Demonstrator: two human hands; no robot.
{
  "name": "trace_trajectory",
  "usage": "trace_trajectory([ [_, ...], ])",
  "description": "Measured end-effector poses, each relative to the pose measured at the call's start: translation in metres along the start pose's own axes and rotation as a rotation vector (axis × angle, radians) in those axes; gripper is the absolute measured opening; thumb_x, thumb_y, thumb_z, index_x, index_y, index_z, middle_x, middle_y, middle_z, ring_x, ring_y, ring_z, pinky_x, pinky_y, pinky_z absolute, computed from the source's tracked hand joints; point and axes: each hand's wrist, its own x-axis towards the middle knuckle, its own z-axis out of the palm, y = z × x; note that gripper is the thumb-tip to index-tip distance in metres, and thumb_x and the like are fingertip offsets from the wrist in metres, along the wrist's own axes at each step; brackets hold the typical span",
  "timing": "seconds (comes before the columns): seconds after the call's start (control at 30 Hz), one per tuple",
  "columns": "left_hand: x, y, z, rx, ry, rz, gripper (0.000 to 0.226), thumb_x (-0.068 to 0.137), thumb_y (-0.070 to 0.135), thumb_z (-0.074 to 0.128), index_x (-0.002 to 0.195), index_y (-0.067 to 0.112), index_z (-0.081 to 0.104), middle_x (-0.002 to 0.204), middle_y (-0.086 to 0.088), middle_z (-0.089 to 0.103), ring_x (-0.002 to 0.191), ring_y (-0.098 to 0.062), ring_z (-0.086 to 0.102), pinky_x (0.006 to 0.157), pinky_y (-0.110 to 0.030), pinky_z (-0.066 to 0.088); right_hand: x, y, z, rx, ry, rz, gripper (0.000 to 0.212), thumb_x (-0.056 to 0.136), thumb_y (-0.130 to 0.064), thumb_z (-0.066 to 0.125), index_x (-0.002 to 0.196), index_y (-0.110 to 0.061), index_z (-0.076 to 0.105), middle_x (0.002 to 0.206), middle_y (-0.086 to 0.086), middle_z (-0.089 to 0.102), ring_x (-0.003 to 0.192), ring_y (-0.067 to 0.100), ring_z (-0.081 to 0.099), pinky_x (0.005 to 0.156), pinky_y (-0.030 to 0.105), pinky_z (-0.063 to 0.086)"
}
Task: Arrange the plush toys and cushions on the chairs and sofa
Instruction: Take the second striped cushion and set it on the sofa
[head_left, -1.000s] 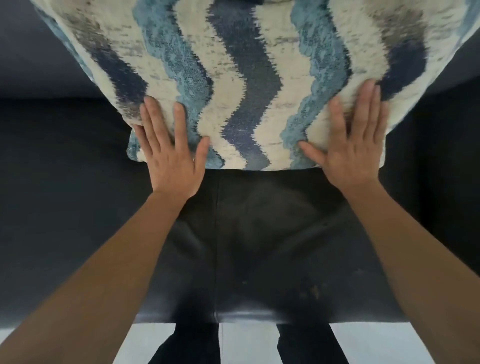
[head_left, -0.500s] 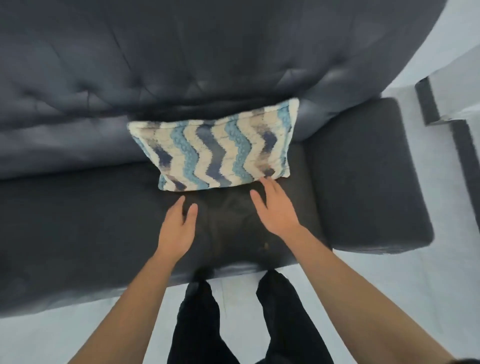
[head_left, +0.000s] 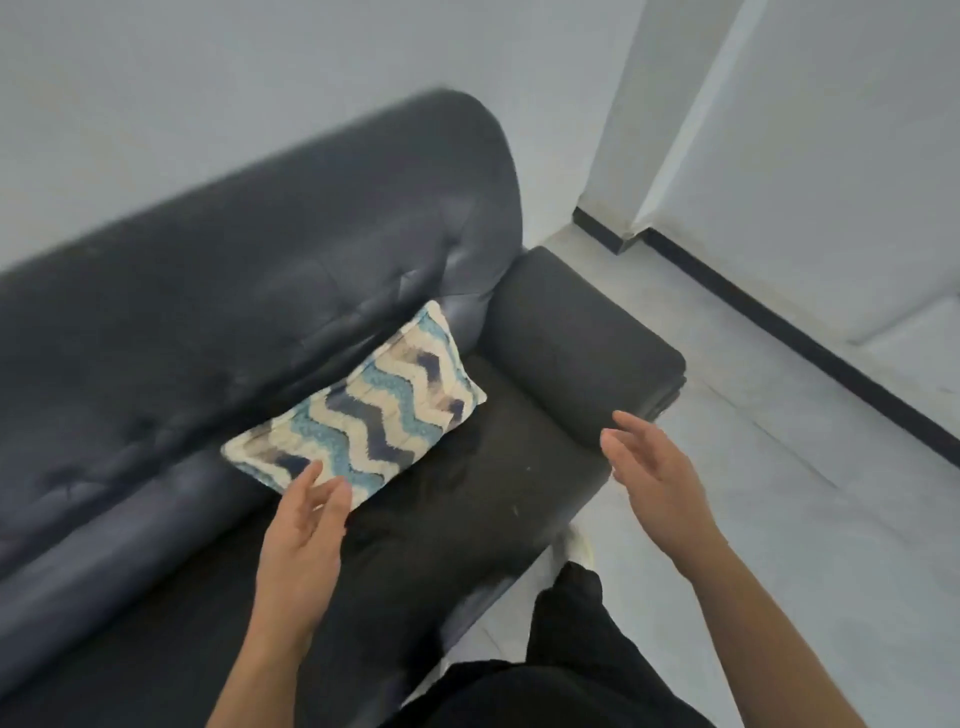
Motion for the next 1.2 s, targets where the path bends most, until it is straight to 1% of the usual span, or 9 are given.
trace_trajectory([
  [0.1,0.000,0.019,0.019,-0.034,-0.101,0.016,0.056,0.100,0.038,0.062,0.153,0.032,0.043,0.133,0.002,0.065,0.119,-0.014,0.063,0.109,-0.045,0.048,-0.045,0.010,-0.037,0.046,0.153,0.027,0.032,0.101,-0.039,0.061,0.133,-0.039,0.057,0.120,-0.020,0.067,0.111,0.008,0.066,0.103,0.036,0.050],
  [0.23,-0.016,0.064,0.076,0.020,-0.305,0.105,0.049,0.101,0.033,0.062,0.149,0.030,0.050,0.133,0.004,0.065,0.123,-0.014,0.063,0.105,-0.038,0.050,-0.104,0.037,-0.098,0.199,0.399,0.076,0.036,0.099,-0.035,0.065,0.134,-0.038,0.058,0.124,-0.017,0.068,0.112,0.006,0.067,0.097,0.028,0.049],
  [0.4,-0.053,0.104,0.199,0.147,-0.530,0.281,0.047,0.102,0.027,0.061,0.148,0.027,0.051,0.121,0.010,0.069,0.112,-0.011,0.066,0.108,-0.049,0.050,-0.154,0.103,-0.177,0.403,0.717,0.161,0.039,0.099,-0.028,0.066,0.137,-0.032,0.059,0.126,-0.013,0.068,0.114,0.004,0.066,0.100,0.032,0.051],
  [0.53,-0.103,0.115,0.309,0.254,-0.749,0.378,0.051,0.102,0.026,0.060,0.151,0.026,0.045,0.128,0.004,0.067,0.117,-0.015,0.065,0.108,-0.051,0.049,-0.176,0.169,-0.235,0.520,0.888,0.239,0.041,0.099,-0.027,0.066,0.139,-0.029,0.058,0.127,-0.011,0.067,0.114,0.003,0.065,0.097,0.031,0.052],
  [0.7,-0.169,0.131,0.441,0.324,-0.910,0.446,0.057,0.099,0.033,0.063,0.152,0.028,0.043,0.137,0.001,0.062,0.120,-0.016,0.064,0.109,-0.052,0.048,-0.182,0.227,-0.328,0.610,1.048,0.299,0.045,0.098,-0.026,0.068,0.141,-0.030,0.055,0.126,-0.011,0.066,0.115,0.007,0.065,0.101,0.038,0.053],
  [0.87,-0.220,0.161,0.538,0.348,-1.014,0.503,0.067,0.087,0.049,0.066,0.149,0.033,0.047,0.134,0.006,0.064,0.117,-0.015,0.066,0.106,-0.050,0.050,-0.179,0.254,-0.421,0.661,1.183,0.302,0.037,0.098,-0.022,0.069,0.132,-0.034,0.057,0.123,-0.009,0.068,0.113,0.008,0.067,0.100,0.038,0.053],
  [1.0,-0.229,0.168,0.621,0.331,-1.043,0.526,0.056,0.091,0.043,0.064,0.144,0.032,0.050,0.131,0.006,0.066,0.120,-0.017,0.065,0.101,-0.045,0.052,-0.147,0.284,-0.488,0.676,1.210,0.321,0.035,0.100,-0.021,0.066,0.131,-0.033,0.055,0.122,-0.006,0.068,0.112,0.007,0.066,0.098,0.037,0.053],
  [1.1,-0.227,0.167,0.701,0.349,-1.058,0.499,0.055,0.092,0.042,0.065,0.143,0.030,0.052,0.131,0.003,0.066,0.118,-0.017,0.066,0.101,-0.047,0.053,-0.111,0.314,-0.533,0.657,1.221,0.387,0.035,0.100,-0.022,0.066,0.132,-0.032,0.055,0.123,-0.006,0.067,0.112,0.009,0.066,0.100,0.040,0.054],
  [1.2,-0.236,0.170,0.798,0.351,-1.117,0.469,0.044,0.098,0.032,0.064,0.140,0.025,0.056,0.132,0.002,0.065,0.119,-0.020,0.066,0.101,-0.049,0.053,-0.080,0.338,-0.586,0.607,1.254,0.458,0.035,0.100,-0.023,0.066,0.135,-0.026,0.059,0.126,-0.004,0.067,0.112,0.009,0.065,0.092,0.032,0.053],
])
